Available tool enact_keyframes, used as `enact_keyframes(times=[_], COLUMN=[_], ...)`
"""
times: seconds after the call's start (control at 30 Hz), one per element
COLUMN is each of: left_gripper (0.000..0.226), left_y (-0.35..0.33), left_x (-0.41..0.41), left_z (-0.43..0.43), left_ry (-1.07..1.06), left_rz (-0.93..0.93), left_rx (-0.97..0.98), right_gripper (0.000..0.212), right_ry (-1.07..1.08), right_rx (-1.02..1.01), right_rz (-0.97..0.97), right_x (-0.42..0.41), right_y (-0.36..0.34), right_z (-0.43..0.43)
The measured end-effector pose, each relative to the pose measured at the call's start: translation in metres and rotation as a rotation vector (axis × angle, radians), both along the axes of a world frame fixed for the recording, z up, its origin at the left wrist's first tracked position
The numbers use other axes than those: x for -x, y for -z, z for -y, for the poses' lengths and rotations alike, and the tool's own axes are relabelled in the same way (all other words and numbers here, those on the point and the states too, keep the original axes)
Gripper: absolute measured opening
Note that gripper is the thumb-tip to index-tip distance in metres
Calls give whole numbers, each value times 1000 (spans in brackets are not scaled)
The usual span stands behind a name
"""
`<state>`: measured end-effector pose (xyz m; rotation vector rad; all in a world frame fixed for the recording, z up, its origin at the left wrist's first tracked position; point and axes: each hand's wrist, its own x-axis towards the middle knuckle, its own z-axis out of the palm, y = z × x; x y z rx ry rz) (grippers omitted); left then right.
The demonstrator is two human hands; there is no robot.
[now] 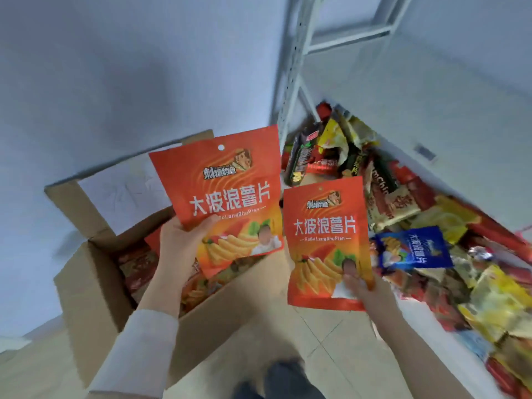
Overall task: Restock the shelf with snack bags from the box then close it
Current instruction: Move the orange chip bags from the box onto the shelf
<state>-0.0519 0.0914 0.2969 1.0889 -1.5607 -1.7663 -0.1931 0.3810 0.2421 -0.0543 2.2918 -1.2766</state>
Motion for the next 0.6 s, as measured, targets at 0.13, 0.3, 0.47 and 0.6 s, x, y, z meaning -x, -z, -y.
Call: enact_keyframes(times=[0.13, 0.3, 0.47, 0.6], left_gripper=[40, 35, 10, 12], left_y=[-42, -88, -114, -115], left_x=[36, 89, 140, 171], left_z=[-43, -122, -226, -318], left_ry=[113, 252, 374, 400], left_rz=[-100, -242, -351, -395], left_rx=[58, 94, 91, 85], right_gripper=[72, 45, 62, 59], right_ry=[132, 354, 524, 620], right_rx=[46, 104, 128, 191], right_rz=[-34, -139, -224, -246], right_x=[-13, -18, -11, 0], right_y=[-33, -85, -112, -127], right_z=[-67, -148, -254, -345])
